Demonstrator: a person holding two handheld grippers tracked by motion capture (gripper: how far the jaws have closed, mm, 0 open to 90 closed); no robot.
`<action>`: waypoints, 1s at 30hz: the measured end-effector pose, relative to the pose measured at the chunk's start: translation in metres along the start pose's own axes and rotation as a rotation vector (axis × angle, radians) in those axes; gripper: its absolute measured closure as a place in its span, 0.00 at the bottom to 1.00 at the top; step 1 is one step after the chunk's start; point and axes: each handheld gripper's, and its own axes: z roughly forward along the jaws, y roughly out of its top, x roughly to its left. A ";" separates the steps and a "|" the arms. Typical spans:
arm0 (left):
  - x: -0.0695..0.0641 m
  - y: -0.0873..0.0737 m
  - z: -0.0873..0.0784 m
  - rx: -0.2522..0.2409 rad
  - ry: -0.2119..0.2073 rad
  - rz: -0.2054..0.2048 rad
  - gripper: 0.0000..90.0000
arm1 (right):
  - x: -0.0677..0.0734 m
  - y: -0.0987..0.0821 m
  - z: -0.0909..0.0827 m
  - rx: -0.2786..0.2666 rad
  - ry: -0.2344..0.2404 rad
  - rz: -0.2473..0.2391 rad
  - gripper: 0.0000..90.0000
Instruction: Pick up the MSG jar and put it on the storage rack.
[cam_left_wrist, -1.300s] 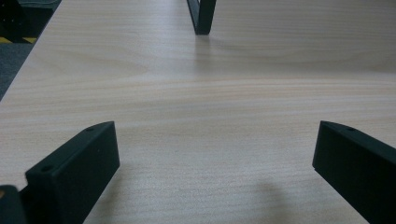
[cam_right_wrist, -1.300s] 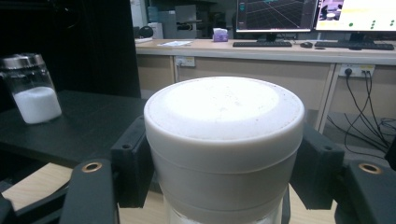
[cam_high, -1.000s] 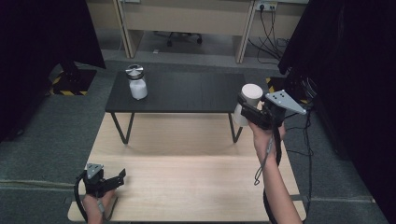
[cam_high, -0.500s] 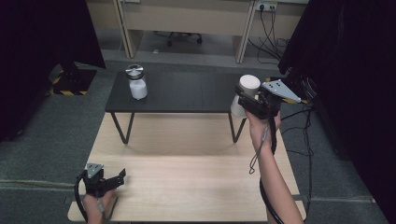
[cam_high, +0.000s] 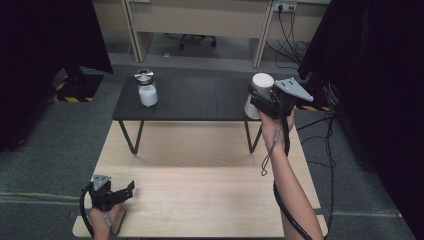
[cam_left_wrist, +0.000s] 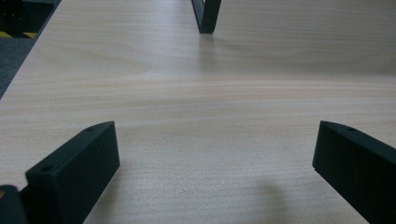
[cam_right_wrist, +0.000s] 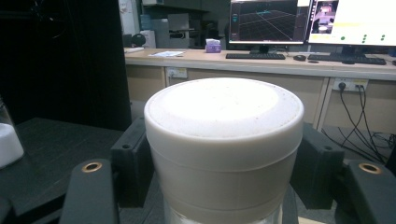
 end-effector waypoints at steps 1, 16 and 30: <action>0.000 0.000 0.000 0.000 0.000 0.000 0.00 | 0.000 0.000 0.002 -0.001 0.000 -0.002 0.38; -0.001 0.001 0.000 0.004 0.010 -0.008 0.00 | -0.004 0.002 0.032 0.009 -0.004 0.010 0.38; 0.000 0.001 0.001 0.003 0.010 -0.010 0.00 | -0.005 -0.002 0.050 0.003 -0.021 0.026 0.38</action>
